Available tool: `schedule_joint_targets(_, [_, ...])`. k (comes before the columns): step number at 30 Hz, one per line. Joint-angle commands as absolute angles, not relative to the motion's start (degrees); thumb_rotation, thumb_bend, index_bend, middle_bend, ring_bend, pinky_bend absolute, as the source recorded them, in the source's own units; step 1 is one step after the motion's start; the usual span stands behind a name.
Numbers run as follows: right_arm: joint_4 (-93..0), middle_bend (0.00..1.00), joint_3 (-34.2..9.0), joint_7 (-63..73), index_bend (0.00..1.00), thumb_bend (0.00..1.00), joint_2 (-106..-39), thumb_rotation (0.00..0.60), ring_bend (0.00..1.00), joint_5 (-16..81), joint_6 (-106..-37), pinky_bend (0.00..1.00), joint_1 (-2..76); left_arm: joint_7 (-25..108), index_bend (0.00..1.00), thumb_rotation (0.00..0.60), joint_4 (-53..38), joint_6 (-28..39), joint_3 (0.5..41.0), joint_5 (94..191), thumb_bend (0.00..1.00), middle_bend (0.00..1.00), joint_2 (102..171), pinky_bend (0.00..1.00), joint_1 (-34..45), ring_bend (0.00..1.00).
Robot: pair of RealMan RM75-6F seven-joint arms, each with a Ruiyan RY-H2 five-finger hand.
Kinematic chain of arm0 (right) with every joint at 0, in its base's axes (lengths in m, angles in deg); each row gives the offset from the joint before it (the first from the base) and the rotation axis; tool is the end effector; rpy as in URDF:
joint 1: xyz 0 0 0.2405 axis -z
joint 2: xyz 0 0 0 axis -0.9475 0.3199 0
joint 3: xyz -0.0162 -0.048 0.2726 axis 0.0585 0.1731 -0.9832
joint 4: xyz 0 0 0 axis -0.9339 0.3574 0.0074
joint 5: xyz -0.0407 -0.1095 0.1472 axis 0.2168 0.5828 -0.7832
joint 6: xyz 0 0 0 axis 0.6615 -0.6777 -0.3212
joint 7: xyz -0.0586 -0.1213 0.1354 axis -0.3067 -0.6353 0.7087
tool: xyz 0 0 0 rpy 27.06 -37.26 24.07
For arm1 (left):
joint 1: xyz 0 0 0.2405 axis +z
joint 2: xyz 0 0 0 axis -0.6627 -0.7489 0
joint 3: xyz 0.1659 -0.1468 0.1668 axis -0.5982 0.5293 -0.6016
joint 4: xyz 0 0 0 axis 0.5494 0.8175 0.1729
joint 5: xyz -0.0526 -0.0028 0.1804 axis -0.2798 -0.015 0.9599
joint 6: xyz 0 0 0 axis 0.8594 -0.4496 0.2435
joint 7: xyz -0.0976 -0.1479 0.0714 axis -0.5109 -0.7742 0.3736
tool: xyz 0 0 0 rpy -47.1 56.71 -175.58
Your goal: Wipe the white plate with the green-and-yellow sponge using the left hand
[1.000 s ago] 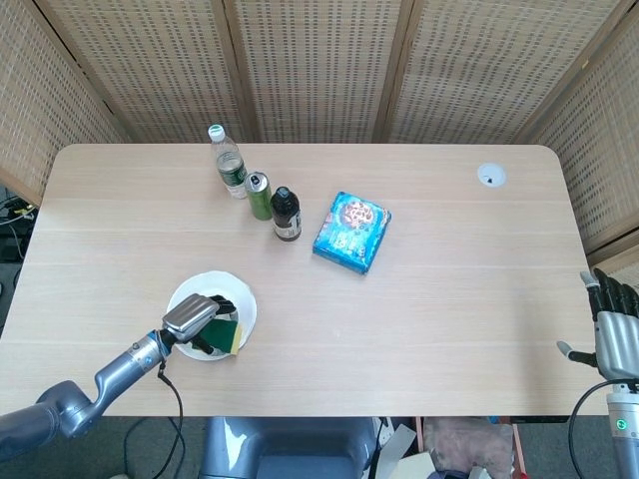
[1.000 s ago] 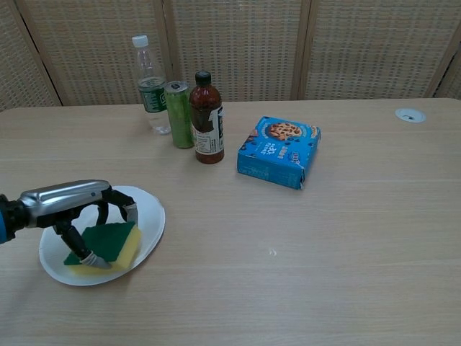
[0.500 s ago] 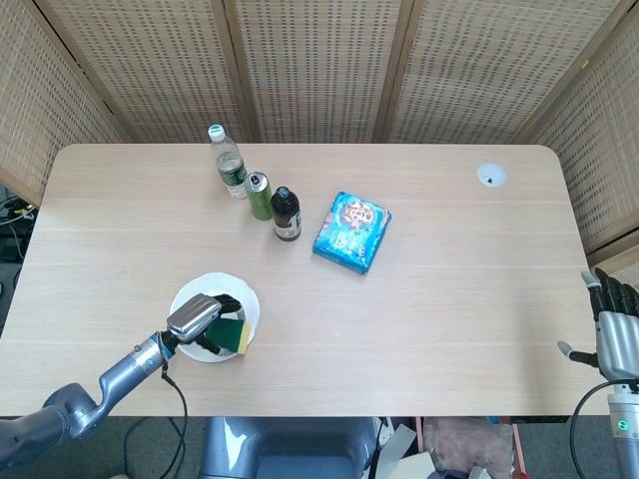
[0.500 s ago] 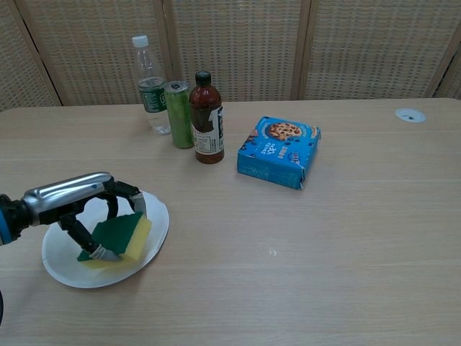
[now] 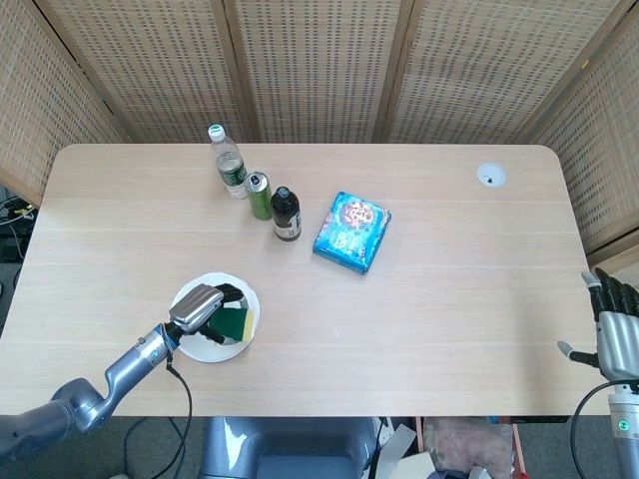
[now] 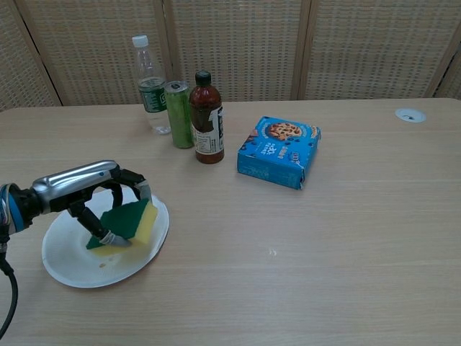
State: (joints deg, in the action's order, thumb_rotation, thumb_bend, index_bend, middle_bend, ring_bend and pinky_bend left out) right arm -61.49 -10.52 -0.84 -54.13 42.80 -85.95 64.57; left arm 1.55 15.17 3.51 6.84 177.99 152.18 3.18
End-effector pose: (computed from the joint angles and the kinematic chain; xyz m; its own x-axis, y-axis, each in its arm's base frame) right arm -0.3586 -0.2536 0.2051 0.4595 -0.0162 0.8880 -0.8721 0.1809 0.4546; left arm -0.2202 0.3597 -0.0658 0.2000 0.4939 0.8462 0.8887 -0.4551 0.0556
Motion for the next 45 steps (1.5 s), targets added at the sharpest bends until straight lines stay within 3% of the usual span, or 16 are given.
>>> schedule_joint_targets(1, [-61.51, 0.0, -10.52, -0.81, 0.0, 0.0, -54.1, 0.6, 0.0, 42.83, -85.97, 0.0, 64.58, 0.97, 0.52, 0.6, 17.0, 3.35, 6.42, 178.01, 0.03, 0.42, 153.76, 0.51, 3.41, 0.31])
schedule_joint_targets(14, [-61.62, 0.0, -10.63, -0.64, 0.0, 0.0, -54.01, 0.6, 0.0, 42.58, -85.94, 0.0, 64.61, -3.19, 0.52, 0.6, 24.5, 4.66, 4.87, 178.21, 0.03, 0.43, 158.54, 0.51, 5.3, 0.31])
schedule_joint_targets(19, [-61.6, 0.0, -10.59, -0.59, 0.0, 0.0, -53.95, 0.6, 0.0, 42.63, -85.89, 0.0, 64.61, -5.0, 0.52, 0.6, 24.16, 6.35, 5.72, 177.88, 0.03, 0.43, 157.82, 0.51, 5.22, 0.31])
schedule_joint_targets(25, [-61.79, 0.0, -10.49, -0.77, 0.0, 0.0, -53.99, 0.6, 0.0, 42.87, -86.01, 0.0, 64.6, -5.32, 0.52, 0.6, 18.0, 10.79, 6.36, 178.73, 0.03, 0.43, 152.21, 0.51, 4.99, 0.31])
schedule_joint_targets(32, [-62.02, 0.0, -10.38, -0.93, 0.0, 0.0, -53.97, 0.6, 0.0, 43.11, -86.17, 0.0, 64.64, -4.23, 0.52, 0.6, 16.33, 8.52, 5.35, 177.78, 0.03, 0.43, 150.96, 0.51, 5.86, 0.31])
schedule_joint_targets(45, [-61.74, 0.0, -10.51, -0.96, 0.0, 0.0, -54.11, 0.6, 0.0, 42.61, -85.78, 0.0, 64.5, -5.78, 0.52, 0.6, 26.33, 5.88, 4.12, 177.86, 0.03, 0.43, 158.08, 0.51, 6.79, 0.31])
